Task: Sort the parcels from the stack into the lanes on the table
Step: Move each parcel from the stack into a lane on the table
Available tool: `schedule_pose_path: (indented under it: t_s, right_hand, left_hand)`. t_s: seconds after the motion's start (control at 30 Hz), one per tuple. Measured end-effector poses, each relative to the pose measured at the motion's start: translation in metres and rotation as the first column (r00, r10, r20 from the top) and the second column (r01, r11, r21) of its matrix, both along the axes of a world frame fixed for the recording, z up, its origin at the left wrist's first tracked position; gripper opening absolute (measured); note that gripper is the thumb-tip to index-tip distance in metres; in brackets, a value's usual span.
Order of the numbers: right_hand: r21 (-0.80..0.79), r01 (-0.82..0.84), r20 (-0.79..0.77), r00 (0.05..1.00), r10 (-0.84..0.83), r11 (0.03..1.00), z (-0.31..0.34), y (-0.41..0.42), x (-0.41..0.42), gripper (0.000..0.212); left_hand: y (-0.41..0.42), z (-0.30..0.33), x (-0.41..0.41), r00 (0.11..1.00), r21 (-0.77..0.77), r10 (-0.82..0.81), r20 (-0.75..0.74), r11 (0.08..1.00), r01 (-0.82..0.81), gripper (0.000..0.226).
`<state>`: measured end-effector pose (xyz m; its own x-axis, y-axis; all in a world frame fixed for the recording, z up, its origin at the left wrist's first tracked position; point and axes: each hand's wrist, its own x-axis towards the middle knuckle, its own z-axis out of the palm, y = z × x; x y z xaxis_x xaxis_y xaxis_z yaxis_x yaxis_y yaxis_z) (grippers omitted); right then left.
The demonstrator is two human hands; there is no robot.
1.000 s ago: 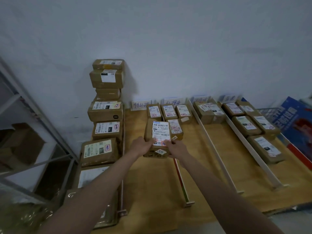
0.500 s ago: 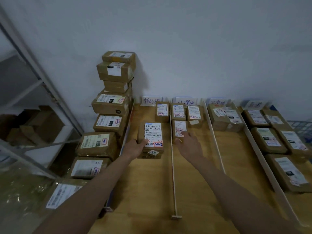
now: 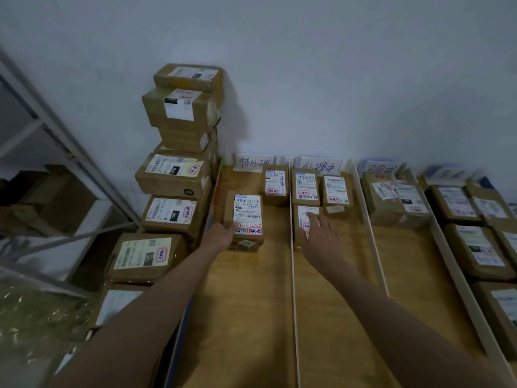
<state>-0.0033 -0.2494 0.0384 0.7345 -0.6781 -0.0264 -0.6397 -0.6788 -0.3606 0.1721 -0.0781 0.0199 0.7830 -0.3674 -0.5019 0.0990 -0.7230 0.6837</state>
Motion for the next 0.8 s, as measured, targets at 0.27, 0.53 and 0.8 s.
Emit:
schedule_pose_path:
  t_s: [0.27,0.53,0.8]
  right_hand:
    - [-0.023,-0.004,-0.079,0.997,0.002,1.000,-0.035,-0.047,0.072,0.047]
    - [-0.048,-0.003,-0.122,0.993,-0.003,0.999,-0.061,-0.081,0.104,0.051]
    - [-0.020,-0.010,-0.071,0.997,0.009,1.000,-0.078,-0.091,0.101,0.047]
  left_hand:
    - [-0.065,-0.044,0.079,0.998,0.111,0.035,0.047,0.993,-0.040,0.056]
    - [-0.108,-0.095,0.143,0.999,0.250,0.023,0.049,0.968,-0.034,0.062]
    - [-0.120,-0.117,0.151,0.979,0.277,-0.043,0.198,0.961,-0.013,0.059]
